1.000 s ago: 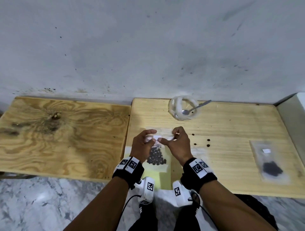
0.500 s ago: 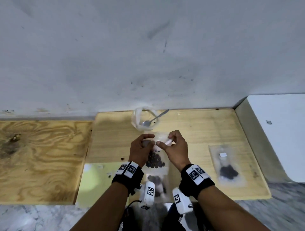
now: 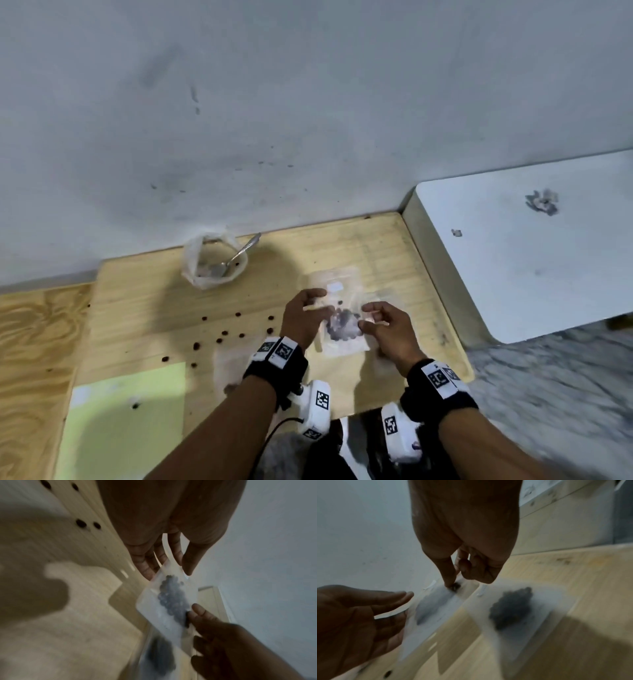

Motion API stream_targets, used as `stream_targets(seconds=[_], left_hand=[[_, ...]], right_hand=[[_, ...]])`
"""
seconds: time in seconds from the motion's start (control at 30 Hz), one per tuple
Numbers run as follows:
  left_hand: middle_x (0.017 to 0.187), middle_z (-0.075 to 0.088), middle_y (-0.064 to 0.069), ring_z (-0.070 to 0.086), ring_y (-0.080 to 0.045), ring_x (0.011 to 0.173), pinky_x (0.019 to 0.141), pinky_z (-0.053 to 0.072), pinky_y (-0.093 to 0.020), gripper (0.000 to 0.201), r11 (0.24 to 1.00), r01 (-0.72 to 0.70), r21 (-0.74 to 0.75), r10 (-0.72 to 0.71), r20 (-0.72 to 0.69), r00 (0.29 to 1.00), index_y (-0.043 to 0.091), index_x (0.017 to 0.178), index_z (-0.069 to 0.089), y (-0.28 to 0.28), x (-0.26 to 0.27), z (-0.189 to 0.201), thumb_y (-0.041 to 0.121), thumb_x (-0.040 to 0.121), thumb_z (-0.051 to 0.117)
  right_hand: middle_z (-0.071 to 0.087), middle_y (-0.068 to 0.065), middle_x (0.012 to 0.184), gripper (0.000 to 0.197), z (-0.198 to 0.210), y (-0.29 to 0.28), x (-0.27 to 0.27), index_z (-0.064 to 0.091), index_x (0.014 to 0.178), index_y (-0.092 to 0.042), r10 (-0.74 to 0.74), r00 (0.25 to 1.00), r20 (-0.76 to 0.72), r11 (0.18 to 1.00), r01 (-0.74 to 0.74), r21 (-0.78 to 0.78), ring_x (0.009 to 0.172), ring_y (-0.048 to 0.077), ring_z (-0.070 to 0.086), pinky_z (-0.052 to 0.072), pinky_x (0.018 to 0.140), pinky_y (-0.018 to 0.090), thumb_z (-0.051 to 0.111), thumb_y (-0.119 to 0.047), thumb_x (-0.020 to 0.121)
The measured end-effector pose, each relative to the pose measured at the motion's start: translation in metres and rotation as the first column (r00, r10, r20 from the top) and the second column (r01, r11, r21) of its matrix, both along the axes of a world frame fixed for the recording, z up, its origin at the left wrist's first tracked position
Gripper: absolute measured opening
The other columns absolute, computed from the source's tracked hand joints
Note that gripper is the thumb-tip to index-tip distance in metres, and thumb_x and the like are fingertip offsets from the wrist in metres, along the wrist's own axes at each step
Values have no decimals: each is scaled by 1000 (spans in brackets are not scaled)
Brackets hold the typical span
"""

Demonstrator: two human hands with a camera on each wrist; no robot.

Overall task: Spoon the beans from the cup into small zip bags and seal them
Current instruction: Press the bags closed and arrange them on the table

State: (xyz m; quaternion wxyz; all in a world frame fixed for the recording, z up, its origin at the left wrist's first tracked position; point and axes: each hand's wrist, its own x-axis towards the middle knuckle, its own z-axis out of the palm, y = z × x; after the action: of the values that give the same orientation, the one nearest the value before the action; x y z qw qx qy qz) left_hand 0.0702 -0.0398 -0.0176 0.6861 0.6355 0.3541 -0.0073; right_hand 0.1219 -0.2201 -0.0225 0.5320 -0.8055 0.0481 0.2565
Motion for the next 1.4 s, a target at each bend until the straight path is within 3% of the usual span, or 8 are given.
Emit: stream_targets(seconds=[0.1,0.23,0.5,0.63,0.77,0.93,1.2,1.4], left_hand=[[99,64,2,66,-31,96,85,57,-45,28,993,114,-45,-118,-100,988,22,86,71,-33,7,-11,0,69,77],[121,60,-6,64,-29,102,72,55,-34,32,968,220,-117,-236,-147,961,22,96,68,-71,16,-23,3,71,74],[124,63,-4,61,-28,111,92,51,-37,33,939,333,-80,-342,-263,902,31,101,64,-94,13,-37,16,73,74],[120,58,2,61,-28,109,88,52,-37,34,936,351,-14,-341,-270,900,28,108,66,-82,12,-33,21,76,74],[109,66,-7,65,-29,95,81,52,-37,24,964,261,51,-245,-204,948,21,105,66,-50,-4,-20,18,83,72],[84,68,-2,62,-17,65,49,42,-20,14,990,87,107,-63,-212,975,16,102,66,14,-53,-5,16,88,67],[98,69,-1,62,-20,91,87,49,-30,10,942,-89,323,204,-344,916,20,94,70,93,-166,-25,21,84,70],[114,67,-4,61,-24,106,90,46,-28,24,971,45,235,69,-454,888,16,110,69,102,-201,-38,24,87,66]], right_hand=[[66,-1,84,24,-7,-29,14,72,88,-22,-61,998,33,992,64,-112,79,20,63,51,71,27,79,-4,74],[69,-3,92,30,-11,-58,20,70,99,-25,15,1000,14,938,-10,-346,88,19,66,49,77,26,81,-19,73],[58,2,119,44,-18,-67,4,62,115,-28,149,989,17,812,-113,-572,102,25,64,48,78,30,77,-38,75],[42,3,135,52,-14,-60,-6,54,129,-26,190,977,96,772,-88,-630,99,32,64,46,76,33,72,-34,81],[58,-5,113,27,-8,-22,-23,63,108,-30,259,941,217,858,-120,-500,93,20,64,46,76,28,70,-33,82],[69,-12,82,15,-20,41,-65,64,85,-31,448,894,25,842,-412,-348,83,12,66,53,77,28,73,-42,79],[72,-8,101,31,-31,100,-122,64,106,-28,555,824,-111,724,-545,-422,103,20,65,49,84,28,69,-45,81],[67,-1,107,43,-25,118,-146,60,116,-21,538,832,-135,708,-533,-463,105,25,63,49,87,32,71,-44,81]])
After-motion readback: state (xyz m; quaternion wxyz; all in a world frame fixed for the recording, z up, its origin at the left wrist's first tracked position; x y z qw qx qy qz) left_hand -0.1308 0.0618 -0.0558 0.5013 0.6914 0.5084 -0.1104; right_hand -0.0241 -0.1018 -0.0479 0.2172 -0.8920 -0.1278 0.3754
